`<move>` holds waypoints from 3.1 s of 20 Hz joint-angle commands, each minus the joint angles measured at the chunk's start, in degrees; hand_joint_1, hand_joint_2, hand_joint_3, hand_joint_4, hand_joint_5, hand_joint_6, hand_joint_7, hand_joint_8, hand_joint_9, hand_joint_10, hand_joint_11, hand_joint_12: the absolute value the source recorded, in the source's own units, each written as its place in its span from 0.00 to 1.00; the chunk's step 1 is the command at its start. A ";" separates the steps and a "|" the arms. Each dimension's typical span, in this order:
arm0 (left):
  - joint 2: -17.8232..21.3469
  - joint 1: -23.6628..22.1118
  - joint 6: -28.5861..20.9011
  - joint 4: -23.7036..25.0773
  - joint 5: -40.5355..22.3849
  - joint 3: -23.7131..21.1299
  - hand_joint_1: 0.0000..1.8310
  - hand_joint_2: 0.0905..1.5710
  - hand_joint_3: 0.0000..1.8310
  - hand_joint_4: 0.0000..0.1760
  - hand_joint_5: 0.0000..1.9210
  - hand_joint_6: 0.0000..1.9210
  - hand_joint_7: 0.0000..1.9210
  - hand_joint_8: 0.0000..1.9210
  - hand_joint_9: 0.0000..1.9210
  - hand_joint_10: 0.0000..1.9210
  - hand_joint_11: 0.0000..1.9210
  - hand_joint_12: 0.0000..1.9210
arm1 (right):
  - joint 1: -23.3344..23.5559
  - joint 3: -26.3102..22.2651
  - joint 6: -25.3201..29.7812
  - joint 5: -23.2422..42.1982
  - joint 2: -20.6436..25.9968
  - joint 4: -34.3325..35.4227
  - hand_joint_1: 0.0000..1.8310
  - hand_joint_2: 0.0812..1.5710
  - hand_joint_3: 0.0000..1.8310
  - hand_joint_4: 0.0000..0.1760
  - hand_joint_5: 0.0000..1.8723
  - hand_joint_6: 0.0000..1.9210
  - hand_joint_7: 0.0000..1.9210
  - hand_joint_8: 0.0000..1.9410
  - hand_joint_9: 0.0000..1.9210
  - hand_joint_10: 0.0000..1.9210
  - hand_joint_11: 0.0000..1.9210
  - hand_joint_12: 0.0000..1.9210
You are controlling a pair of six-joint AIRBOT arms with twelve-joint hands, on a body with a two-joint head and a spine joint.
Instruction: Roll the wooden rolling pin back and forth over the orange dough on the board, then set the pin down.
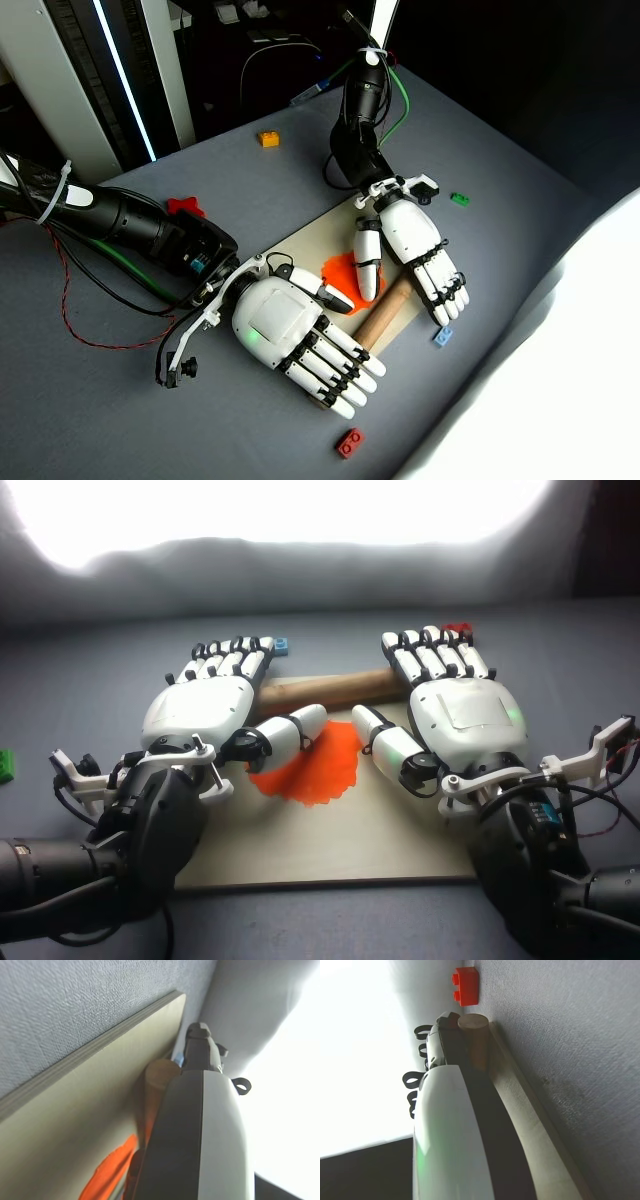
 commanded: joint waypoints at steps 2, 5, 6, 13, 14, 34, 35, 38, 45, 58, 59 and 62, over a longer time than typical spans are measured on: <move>0.02 0.87 -0.94 2.54 -2.09 -0.73 0.00 0.79 0.00 0.00 0.00 0.00 0.00 0.00 0.00 0.00 0.00 0.00 | -0.02 0.39 0.55 3.93 0.34 -2.98 0.00 0.85 0.00 0.00 0.07 0.00 0.06 0.00 0.04 0.00 0.00 0.16; 0.27 1.34 -1.24 3.92 -3.44 -1.32 0.00 0.79 0.00 0.00 0.00 0.00 0.00 0.00 0.00 0.00 0.00 0.00 | -0.01 0.73 0.77 3.31 0.42 -2.99 0.00 0.85 0.00 0.00 0.07 0.00 0.06 0.00 0.04 0.00 0.00 0.16; 0.29 1.43 -1.68 4.63 -3.58 -1.38 0.00 0.79 0.00 0.00 0.00 0.00 0.00 0.00 0.00 0.00 0.00 0.00 | 0.00 0.94 0.94 3.08 0.45 -2.99 0.00 0.85 0.00 0.00 0.07 0.00 0.06 0.00 0.04 0.00 0.00 0.16; 1.34 1.53 -1.83 4.78 -3.48 -2.31 0.00 0.79 0.00 0.00 0.00 0.00 0.00 0.00 0.00 0.00 0.00 0.00 | -0.04 1.12 1.17 2.85 0.52 -2.96 0.00 0.85 0.00 0.00 0.07 0.00 0.06 0.00 0.04 0.00 0.00 0.16; 1.54 1.53 -1.83 4.78 -3.39 -2.44 0.00 0.79 0.00 0.00 0.00 0.00 0.00 0.00 0.00 0.00 0.00 0.00 | -0.07 1.11 1.17 2.85 0.53 -2.96 0.00 0.85 0.00 0.00 0.07 0.00 0.06 0.00 0.04 0.00 0.00 0.16; 4.16 1.08 -0.52 4.78 -2.81 -5.38 0.00 0.78 0.00 0.00 0.00 0.00 0.00 0.00 0.00 0.00 0.00 0.00 | -1.37 -1.83 -2.50 4.68 0.96 -1.59 0.00 0.84 0.00 0.00 0.07 0.00 0.06 0.00 0.04 0.00 0.00 0.08; 4.40 1.10 -0.44 4.78 -2.93 -5.70 0.00 0.78 0.00 0.00 0.00 0.00 0.00 0.00 0.00 0.00 0.00 0.00 | -1.38 -2.06 -2.78 4.75 0.96 -1.14 0.00 0.84 0.00 0.00 0.07 0.00 0.06 0.00 0.04 0.00 0.00 0.08; 4.85 1.16 -0.24 4.79 -3.48 -6.27 0.00 0.78 0.00 0.00 0.00 0.00 0.00 0.00 0.00 0.00 0.00 0.00 | -1.40 -2.38 -2.98 4.68 0.95 -0.40 0.00 0.84 0.00 0.00 0.07 0.00 0.06 0.00 0.04 0.00 0.00 0.08; 5.46 2.59 -0.03 4.77 -7.40 -8.66 0.00 0.78 0.00 0.00 0.00 0.00 0.00 0.00 0.00 0.00 0.00 0.00 | -1.30 -2.39 -3.01 4.27 1.11 -0.39 0.00 0.84 0.00 0.00 0.07 0.00 0.06 0.00 0.04 0.00 0.00 0.08; 5.91 5.35 0.04 4.81 -12.23 -12.24 0.00 0.78 0.00 0.00 0.00 0.00 0.00 0.00 0.00 0.00 0.00 0.00 | -1.29 -5.35 -6.22 5.42 1.59 2.35 0.00 0.84 0.00 0.00 0.07 0.00 0.06 0.00 0.04 0.00 0.00 0.07; 6.02 5.34 -0.01 4.80 -12.23 -12.37 0.00 0.78 0.00 0.00 0.00 0.00 0.00 0.00 0.00 0.00 0.00 0.00 | -1.30 -5.68 -6.33 5.49 1.69 2.39 0.00 0.84 0.00 0.00 0.07 0.00 0.06 0.00 0.04 0.00 0.00 0.07; 6.35 5.31 -0.12 4.78 -12.20 -12.66 0.00 0.78 0.00 0.00 0.00 0.00 0.00 0.00 0.00 0.00 0.00 0.00 | -1.30 -6.44 -6.78 5.93 1.84 3.53 0.00 0.84 0.00 0.00 0.07 0.00 0.06 0.00 0.04 0.00 0.00 0.07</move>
